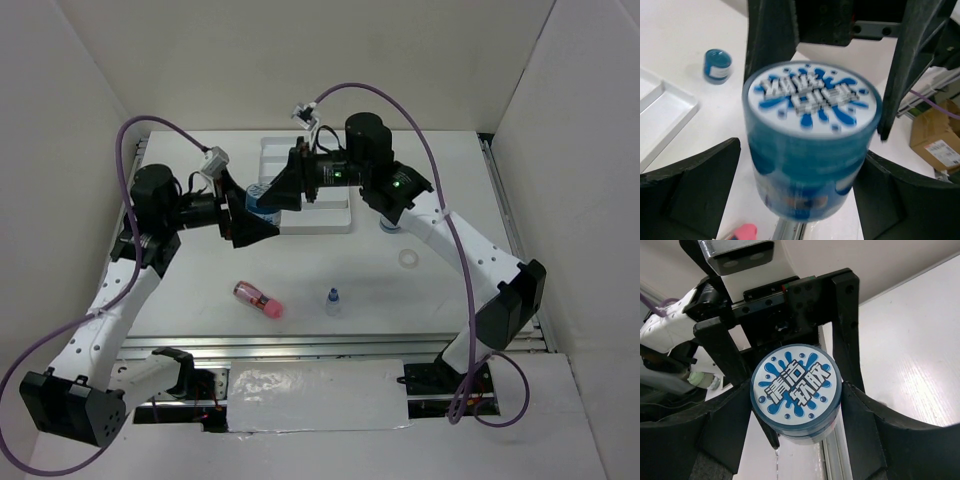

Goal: Sort the stationery into containers
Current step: Place the stationery in the storage box.

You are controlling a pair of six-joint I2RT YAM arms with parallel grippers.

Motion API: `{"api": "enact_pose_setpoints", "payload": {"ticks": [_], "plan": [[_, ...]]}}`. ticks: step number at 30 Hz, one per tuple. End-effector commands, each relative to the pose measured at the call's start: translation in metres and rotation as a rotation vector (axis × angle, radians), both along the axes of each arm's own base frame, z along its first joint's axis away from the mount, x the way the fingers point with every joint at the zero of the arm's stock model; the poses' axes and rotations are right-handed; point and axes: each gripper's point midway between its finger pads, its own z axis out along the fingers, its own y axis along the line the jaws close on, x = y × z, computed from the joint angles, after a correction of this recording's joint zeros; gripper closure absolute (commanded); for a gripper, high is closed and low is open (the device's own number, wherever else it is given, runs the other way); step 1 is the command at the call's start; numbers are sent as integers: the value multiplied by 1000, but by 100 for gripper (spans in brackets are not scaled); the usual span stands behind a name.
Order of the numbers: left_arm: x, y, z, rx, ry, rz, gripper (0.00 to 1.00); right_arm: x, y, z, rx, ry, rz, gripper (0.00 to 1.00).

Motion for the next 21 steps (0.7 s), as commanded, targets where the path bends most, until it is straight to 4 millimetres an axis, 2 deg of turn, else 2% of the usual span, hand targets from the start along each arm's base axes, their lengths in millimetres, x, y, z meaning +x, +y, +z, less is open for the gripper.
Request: {"api": "enact_pose_setpoints", "payload": {"ticks": [1,5,9,11,12,15,16,18,19,21], "plan": [[16,15,-5,57,6,100,1,9,-9,35,88,-63,-7,68],[20,31,-15,88,4,132,1,36,-23,31,81,-63,-82,72],[25,49,-25,113,14,164,1,74,-47,27,73,-78,-193,77],[27,58,-38,144,36,174,1,88,-53,25,65,-105,-234,78],[32,70,-43,167,22,206,1,100,-60,25,61,-124,-273,78],[37,84,-63,203,73,250,1,139,-71,25,49,-196,-419,78],[40,91,-69,211,80,271,1,163,-78,18,33,-200,-503,80],[45,99,-77,224,92,310,1,190,-84,21,27,-258,-586,82],[47,102,-81,231,97,325,1,211,-85,5,-3,-255,-626,84],[54,109,-87,262,68,350,1,241,-92,12,-2,-323,-724,86]]}}
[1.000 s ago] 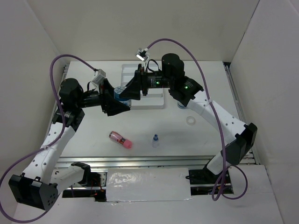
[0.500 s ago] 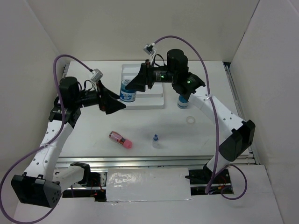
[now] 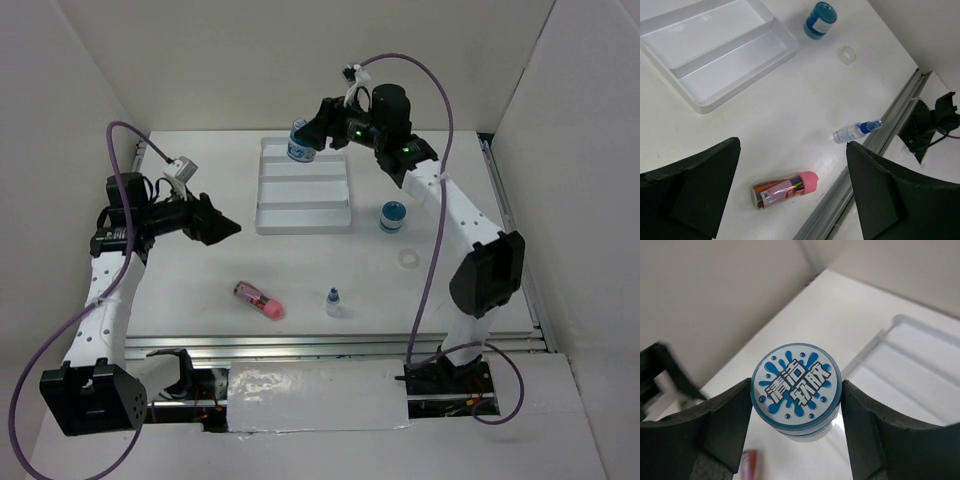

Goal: Sort the stationery into containers
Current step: Place the stationery in the storage box.

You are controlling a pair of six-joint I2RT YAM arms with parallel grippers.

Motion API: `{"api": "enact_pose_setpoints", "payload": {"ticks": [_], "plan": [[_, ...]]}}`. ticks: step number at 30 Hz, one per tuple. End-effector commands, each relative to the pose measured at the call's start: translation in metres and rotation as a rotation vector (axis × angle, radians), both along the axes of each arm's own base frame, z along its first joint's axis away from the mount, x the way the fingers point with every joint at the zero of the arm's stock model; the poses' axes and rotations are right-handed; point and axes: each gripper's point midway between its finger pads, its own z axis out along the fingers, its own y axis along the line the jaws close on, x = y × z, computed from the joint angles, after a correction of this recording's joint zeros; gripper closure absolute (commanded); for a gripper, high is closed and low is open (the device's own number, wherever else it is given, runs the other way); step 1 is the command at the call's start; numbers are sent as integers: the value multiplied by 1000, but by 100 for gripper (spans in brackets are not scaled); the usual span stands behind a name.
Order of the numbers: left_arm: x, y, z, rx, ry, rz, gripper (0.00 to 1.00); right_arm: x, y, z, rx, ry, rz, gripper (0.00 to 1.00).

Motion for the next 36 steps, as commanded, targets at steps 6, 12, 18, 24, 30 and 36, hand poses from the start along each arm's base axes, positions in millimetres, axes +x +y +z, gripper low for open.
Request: {"api": "enact_pose_setpoints", "payload": {"ticks": [6,12,18,24,30,36], "plan": [[16,19,-25,80,-28,66,1,149,-22,-8,-72,-285,-399,89],[18,22,-42,61,17,104,1,211,-37,-43,-83,-321,-541,90],[25,24,-59,54,54,120,1,248,-57,-90,-114,-351,-631,92],[35,27,-69,45,81,134,1,272,-71,-113,-67,-370,-638,91],[42,29,-82,38,121,146,1,280,-76,-133,-28,-438,-647,91],[46,30,-94,37,160,151,1,287,-72,-156,-15,-379,-604,91]]}}
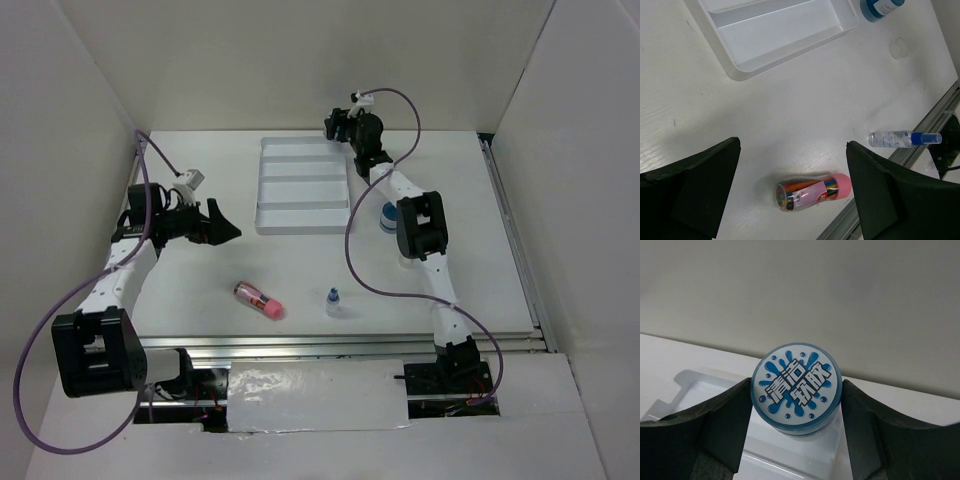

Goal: Sort the stationery into containers
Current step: Place the stationery in the storage box.

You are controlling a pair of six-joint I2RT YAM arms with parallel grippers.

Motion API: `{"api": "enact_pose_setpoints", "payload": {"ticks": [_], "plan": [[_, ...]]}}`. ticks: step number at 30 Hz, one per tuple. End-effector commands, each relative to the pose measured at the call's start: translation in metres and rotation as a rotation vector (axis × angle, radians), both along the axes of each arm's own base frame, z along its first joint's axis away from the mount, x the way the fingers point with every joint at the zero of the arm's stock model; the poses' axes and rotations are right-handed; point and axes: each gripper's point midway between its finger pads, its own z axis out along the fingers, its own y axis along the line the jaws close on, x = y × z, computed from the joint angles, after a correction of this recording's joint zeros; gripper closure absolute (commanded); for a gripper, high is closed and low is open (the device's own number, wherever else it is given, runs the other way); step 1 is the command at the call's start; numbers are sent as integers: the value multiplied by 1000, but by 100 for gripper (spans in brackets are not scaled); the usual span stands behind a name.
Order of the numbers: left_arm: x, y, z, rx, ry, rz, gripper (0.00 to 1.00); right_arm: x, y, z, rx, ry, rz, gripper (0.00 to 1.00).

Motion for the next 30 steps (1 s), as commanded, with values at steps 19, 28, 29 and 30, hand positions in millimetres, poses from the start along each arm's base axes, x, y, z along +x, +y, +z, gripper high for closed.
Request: {"api": "enact_pose_setpoints", "payload": {"ticks": [19,28,29,30], "plan": [[14,4,-18,-6,36,2,1,0,22,49,6,-138,69,80],[15,4,-22,-9,53,-1,1,3,18,48,17,-119,69,75],[15,5,-23,-9,56,0,1,1,21,47,12,-108,84,75],[15,4,-23,-8,57,-4,1,0,21,47,8,-93,88,75]]}}
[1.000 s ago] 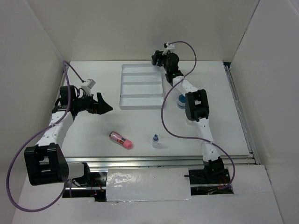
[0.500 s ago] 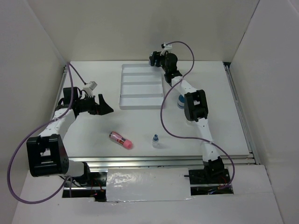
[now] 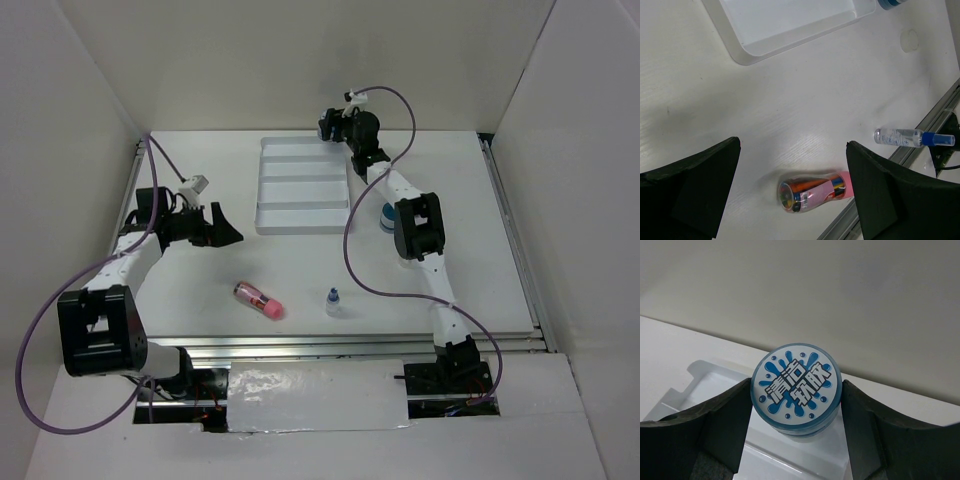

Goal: Sort the stationery into containers
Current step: Place the stationery in the storage box.

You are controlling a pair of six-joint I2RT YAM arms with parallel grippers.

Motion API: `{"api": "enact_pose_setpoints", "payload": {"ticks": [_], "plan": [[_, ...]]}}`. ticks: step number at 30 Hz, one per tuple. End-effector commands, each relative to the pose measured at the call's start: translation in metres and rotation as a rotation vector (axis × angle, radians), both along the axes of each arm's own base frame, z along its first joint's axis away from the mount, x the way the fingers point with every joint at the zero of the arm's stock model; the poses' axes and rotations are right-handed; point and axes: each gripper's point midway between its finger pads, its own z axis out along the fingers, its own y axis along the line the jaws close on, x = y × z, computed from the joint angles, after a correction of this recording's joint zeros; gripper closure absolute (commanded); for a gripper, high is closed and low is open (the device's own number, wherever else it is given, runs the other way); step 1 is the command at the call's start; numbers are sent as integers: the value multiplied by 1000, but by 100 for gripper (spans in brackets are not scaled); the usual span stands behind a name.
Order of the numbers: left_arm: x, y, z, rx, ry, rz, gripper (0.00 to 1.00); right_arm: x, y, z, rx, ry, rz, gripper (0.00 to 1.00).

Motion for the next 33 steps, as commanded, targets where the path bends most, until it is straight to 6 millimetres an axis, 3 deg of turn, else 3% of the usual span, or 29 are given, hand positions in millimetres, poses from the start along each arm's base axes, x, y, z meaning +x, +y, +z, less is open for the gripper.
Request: {"api": "enact_pose_setpoints", "payload": {"ticks": [1,11,15,22,29,33], "plan": [[10,2,10,4,-42,-10,1,1,0,44,28,-79,17,76],[13,3,5,4,-21,-6,1,1,-2,37,28,-27,17,70],[13,5,1,7,-14,-2,1,3,-8,38,49,-21,16,59],[18,4,-1,-4,4,-4,1,5,-12,36,59,-17,12,49],[19,6,-4,8,10,-1,1,5,-13,35,70,-12,14,22],[17,5,-5,9,13,-3,1,5,-13,35,67,-13,15,18]]}}
